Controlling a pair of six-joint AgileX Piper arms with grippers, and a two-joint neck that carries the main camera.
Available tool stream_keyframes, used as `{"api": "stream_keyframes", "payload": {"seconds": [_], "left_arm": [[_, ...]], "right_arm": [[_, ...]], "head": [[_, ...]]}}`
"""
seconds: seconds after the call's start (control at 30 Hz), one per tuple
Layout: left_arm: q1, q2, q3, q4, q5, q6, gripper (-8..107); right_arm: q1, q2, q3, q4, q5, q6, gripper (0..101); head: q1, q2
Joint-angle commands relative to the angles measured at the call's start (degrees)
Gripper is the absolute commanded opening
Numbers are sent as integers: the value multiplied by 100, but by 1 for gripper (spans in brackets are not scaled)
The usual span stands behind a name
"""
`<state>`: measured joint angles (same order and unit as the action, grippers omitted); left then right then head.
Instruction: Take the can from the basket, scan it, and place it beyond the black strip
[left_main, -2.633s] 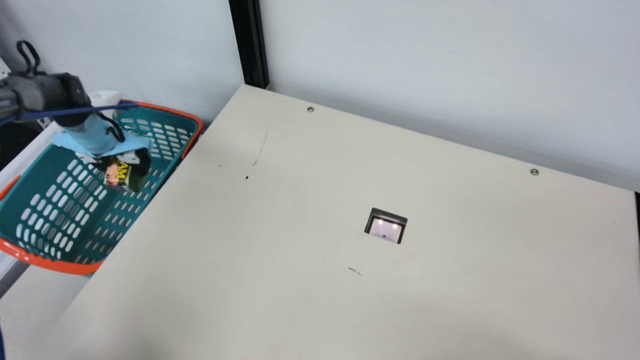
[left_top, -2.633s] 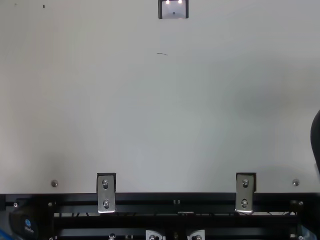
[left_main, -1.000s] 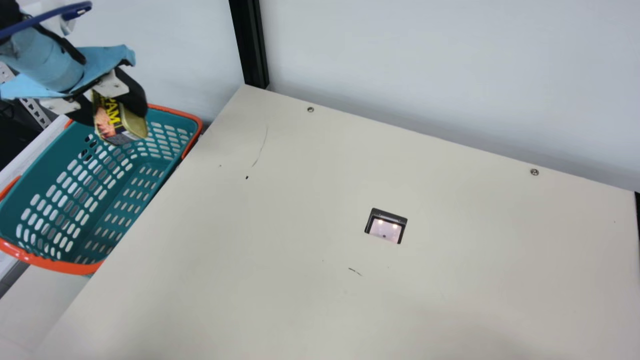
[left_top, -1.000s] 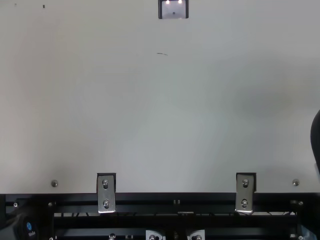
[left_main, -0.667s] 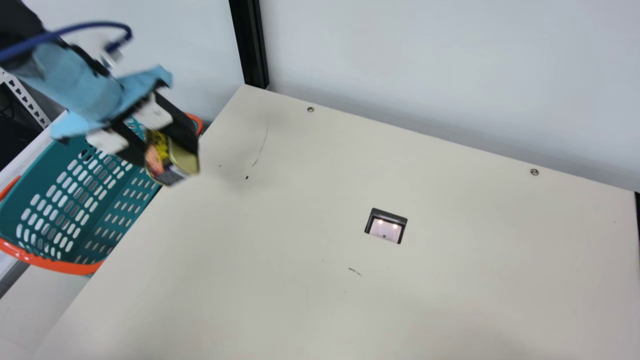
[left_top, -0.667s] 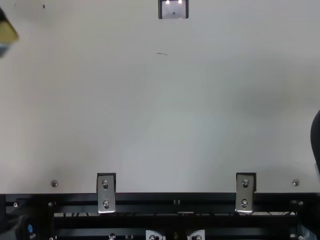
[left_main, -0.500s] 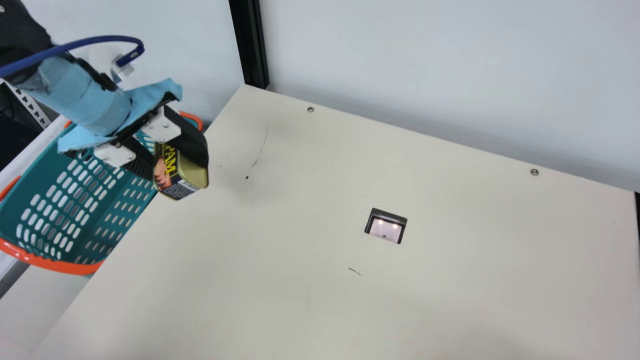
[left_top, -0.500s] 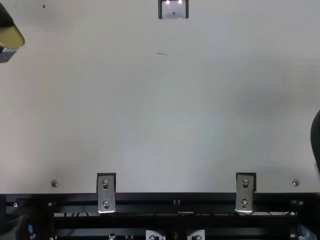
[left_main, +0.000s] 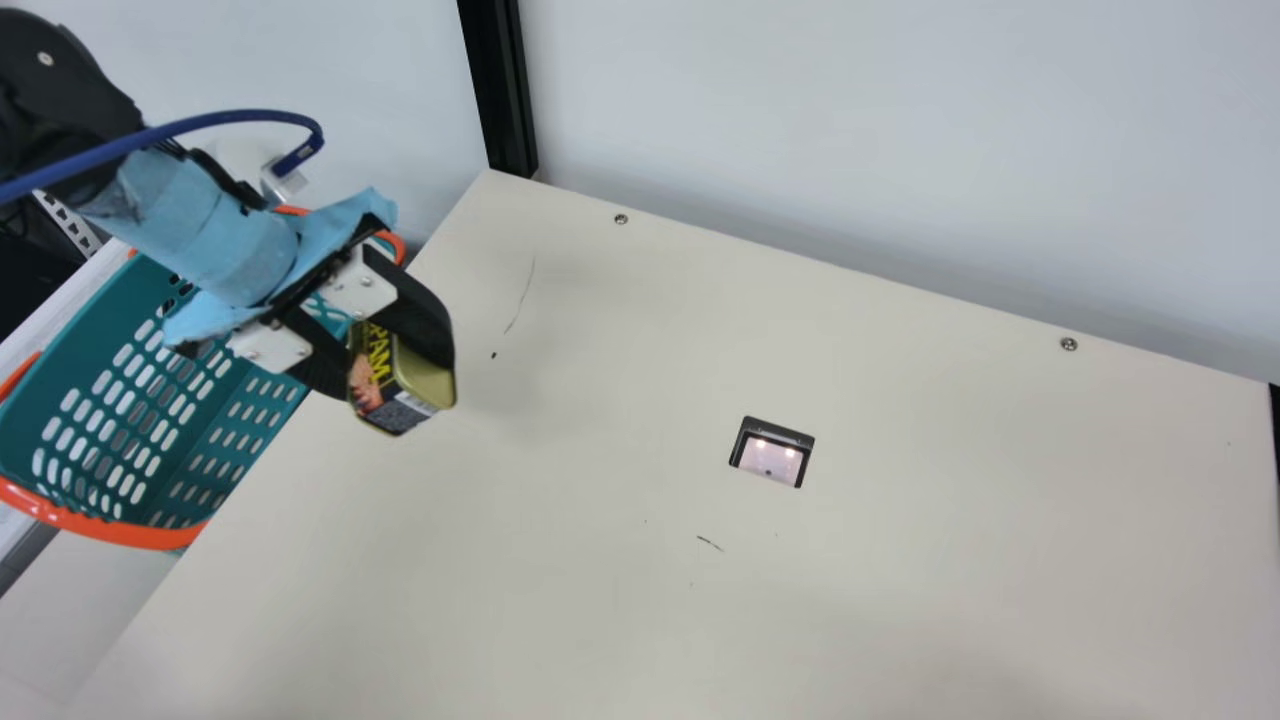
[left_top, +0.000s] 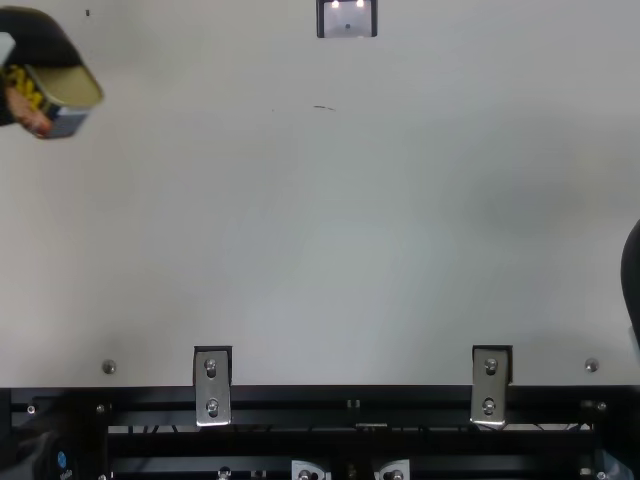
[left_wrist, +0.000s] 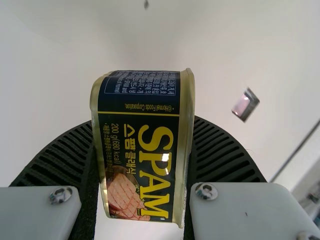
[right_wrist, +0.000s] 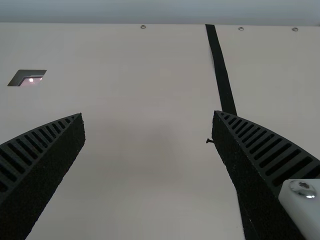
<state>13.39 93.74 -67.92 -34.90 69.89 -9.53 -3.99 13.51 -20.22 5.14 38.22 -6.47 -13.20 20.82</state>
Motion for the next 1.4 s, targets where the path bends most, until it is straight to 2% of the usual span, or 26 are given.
{"api": "stream_keyframes", "payload": {"seconds": [0.0,0.27,0.47,0.63,1.37], "left_arm": [[-45,-37,122,-468,1,16,10],[-170,-266,512,-1348,1,-59,10],[-516,-453,1075,-2003,1,-277,10],[-667,-724,1292,-2052,1,-759,10],[-682,-726,1286,-2046,-6,-763,10]], "right_arm": [[0,0,0,0,0,0,101],[0,0,0,0,0,0,101],[0,0,0,0,0,0,101],[0,0,0,0,0,0,101],[0,0,0,0,0,0,101]], "head": [[-146,-3],[-146,-3],[-146,-3],[-146,-3],[-146,-3]]}}
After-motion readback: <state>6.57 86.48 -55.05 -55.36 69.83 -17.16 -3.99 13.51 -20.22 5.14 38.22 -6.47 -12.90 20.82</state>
